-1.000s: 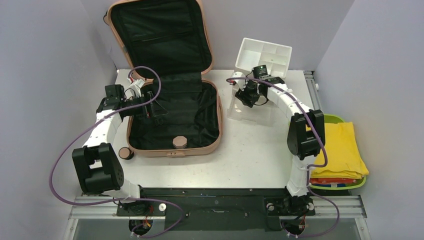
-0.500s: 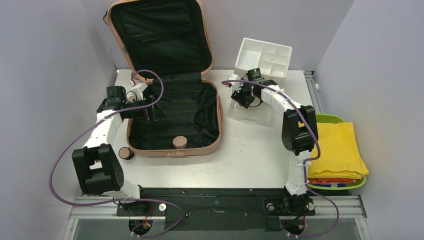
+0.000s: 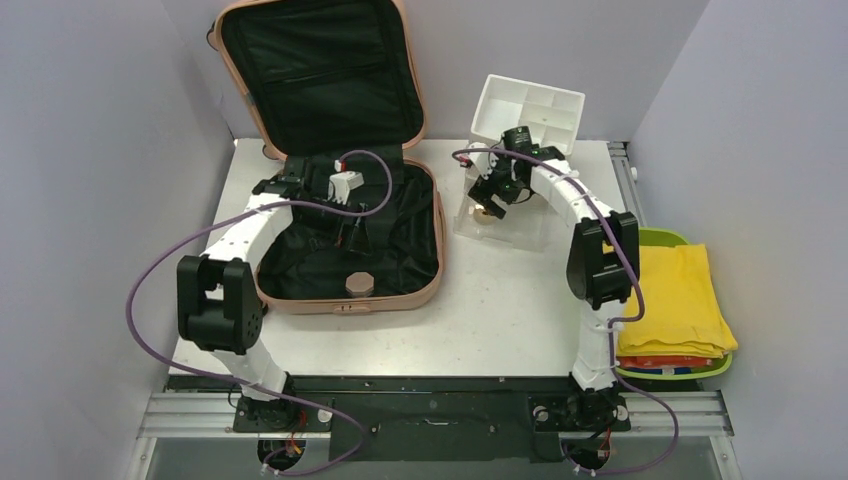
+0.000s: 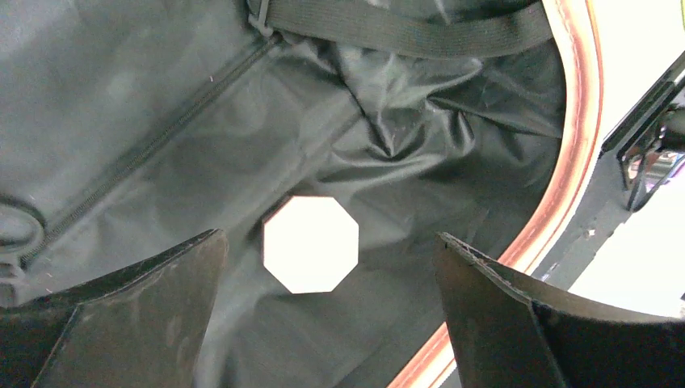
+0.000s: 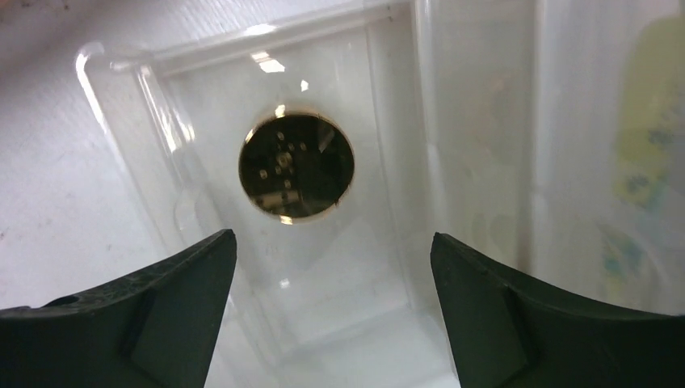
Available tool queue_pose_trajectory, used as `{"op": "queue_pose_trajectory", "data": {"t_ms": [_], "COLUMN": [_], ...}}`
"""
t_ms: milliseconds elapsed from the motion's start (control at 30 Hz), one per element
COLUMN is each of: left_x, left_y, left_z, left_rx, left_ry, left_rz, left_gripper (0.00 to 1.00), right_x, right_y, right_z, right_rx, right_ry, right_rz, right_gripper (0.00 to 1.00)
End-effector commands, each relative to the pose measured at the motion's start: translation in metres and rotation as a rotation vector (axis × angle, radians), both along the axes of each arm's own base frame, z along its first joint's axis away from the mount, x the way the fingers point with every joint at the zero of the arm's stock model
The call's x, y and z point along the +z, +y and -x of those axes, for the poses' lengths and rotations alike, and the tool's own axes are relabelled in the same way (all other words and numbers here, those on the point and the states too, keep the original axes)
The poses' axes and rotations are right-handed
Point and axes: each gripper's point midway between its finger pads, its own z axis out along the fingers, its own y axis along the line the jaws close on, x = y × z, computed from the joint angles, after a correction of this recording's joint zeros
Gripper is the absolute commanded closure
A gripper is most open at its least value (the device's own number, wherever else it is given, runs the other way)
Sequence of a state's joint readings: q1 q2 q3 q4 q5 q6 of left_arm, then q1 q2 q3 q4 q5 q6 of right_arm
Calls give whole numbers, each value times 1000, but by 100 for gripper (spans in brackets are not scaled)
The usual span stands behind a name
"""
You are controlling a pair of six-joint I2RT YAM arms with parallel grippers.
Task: Open, take out, and arrange the luggage
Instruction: Place the personal item in the drawer.
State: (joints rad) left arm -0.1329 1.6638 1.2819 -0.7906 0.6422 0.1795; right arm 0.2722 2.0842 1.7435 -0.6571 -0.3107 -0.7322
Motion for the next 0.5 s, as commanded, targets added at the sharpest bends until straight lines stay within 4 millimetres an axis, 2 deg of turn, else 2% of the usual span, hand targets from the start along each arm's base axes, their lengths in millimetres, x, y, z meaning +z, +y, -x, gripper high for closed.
{"op": "queue_pose_trajectory", "data": {"t_ms": [0,33,67,100,133,200,333,467], "left_x": [20,15,18,14,18,10,-9,-35], "left_y": [-12,-14,-22,-26,-34,-45,-57,-49], "left_z": [-7,-6,-2,-1,3,8,18,26], "left_rx": [-134,-154,-194,-220,-251,-307,-349,-400], "left_ry": [-28,-9,-5,9,14,57,106,103], "left_rz": [-52,-66,-72,-75,-78,-88,-131,-253], "left_gripper": [4,4,4,4,4,4,4,4], "right_x": [132,137,165,169,186,192,182,174], "right_y": [-32,-39,-40,-45,-47,-53,-57,-52], "right_z": [24,45,55,74,89,118,156,167], "right_rx": [-6,11,62,84,130,174,228,233], "right_ry": [-106,-50,-99,-58,-94,-88,-68,-44], "right_rz": [9,27,26,38,43,53,51,13], "right_gripper": [14,14,14,14,13,12,10,10]}}
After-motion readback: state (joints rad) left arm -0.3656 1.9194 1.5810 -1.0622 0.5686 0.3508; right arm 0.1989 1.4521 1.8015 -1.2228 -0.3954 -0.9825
